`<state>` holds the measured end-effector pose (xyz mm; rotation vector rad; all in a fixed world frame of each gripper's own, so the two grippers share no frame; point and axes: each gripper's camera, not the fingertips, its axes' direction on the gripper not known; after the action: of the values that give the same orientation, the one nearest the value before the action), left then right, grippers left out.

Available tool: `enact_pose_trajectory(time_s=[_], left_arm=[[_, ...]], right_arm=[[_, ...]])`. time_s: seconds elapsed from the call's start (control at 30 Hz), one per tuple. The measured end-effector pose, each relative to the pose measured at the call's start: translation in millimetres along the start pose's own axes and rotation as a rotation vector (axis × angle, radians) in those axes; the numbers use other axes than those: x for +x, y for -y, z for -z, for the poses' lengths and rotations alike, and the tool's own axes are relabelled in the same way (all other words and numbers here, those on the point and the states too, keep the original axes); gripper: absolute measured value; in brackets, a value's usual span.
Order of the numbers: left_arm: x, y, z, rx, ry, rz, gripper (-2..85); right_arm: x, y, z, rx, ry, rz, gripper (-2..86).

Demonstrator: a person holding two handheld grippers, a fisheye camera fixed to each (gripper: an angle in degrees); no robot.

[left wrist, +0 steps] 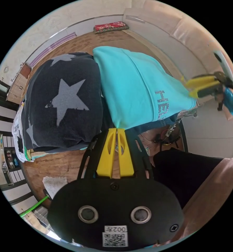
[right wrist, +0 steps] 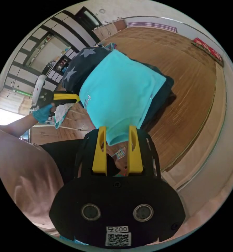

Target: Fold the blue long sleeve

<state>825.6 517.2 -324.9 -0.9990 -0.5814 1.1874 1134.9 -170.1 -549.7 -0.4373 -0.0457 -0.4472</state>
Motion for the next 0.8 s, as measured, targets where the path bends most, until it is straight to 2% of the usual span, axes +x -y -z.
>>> enact_pose_trajectory(time_s=[0.2,0.43,0.7,0.8], left_arm=[[-11.5,-36.1,11.5,-0.008,0.033,0.092,-0.9],[-60.4,-118.2,52.8,0.088,0.069,0.211,-0.9],[-187.4,-251.7,80.7,0.203,0.118,0.470,-0.9],[-238.6,-300.6,89.6,0.248,0.127,0.498,-1.2]], right_arm=[[-53.0,-7.5,12.1,-0.068,-0.157,0.044,9.8],[-142.2,50.9,72.2,0.079,-0.284,0.175,8.0],[-298.2,155.8,84.9,0.229,-0.240,0.295,7.4],[-369.9,204.9,77.1,0.263,-0.219,0.322,7.2]])
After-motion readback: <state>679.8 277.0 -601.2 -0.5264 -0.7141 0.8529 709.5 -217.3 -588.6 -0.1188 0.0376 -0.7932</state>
